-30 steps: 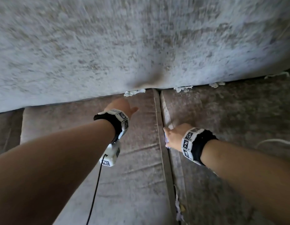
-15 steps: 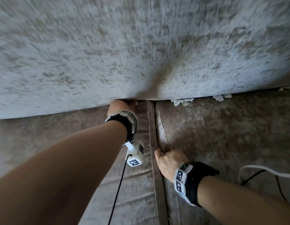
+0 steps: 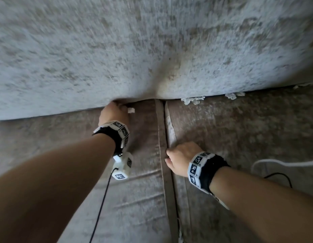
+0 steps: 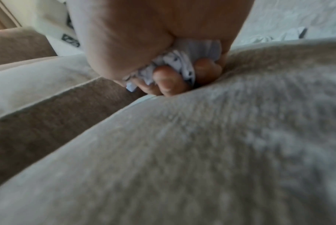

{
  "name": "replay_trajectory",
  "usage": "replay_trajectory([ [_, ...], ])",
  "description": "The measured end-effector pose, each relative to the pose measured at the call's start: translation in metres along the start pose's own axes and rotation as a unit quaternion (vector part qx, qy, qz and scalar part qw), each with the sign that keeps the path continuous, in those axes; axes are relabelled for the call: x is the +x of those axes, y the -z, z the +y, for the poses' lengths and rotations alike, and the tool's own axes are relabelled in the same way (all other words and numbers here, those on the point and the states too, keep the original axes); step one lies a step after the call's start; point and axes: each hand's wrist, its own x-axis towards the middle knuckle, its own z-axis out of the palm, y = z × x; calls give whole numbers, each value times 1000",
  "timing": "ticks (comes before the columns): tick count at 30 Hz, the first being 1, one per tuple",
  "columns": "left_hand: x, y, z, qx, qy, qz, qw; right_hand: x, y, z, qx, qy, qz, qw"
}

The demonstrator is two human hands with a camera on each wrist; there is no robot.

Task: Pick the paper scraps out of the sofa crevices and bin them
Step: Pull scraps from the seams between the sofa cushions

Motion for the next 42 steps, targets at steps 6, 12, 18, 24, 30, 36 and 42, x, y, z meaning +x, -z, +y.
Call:
replay_trajectory([
  [6, -50, 22, -40, 95, -41, -35, 994, -21, 4, -11, 5, -34, -24, 999],
  [12, -104, 31, -66, 137, -77, -107, 982, -59, 11, -29, -44, 5, -77, 996],
  [18, -168, 13, -77, 191, -157, -146, 958, -96, 0, -49, -66, -29, -116, 991],
  [24, -253, -18, -76, 215, -290, -211, 908, -138, -25, -56, -61, -82, -61, 993],
  [30, -332, -77, -79, 290, -338, -272, 853, -163, -58, -52, -58, -111, -76, 989],
  [36, -354, -126, -79, 360, -317, -205, 853, -172, -69, -24, -57, -89, -57, 993],
  [42, -356, -141, -72, 438, -255, -204, 838, -177, -82, -18, -62, -63, -70, 994],
])
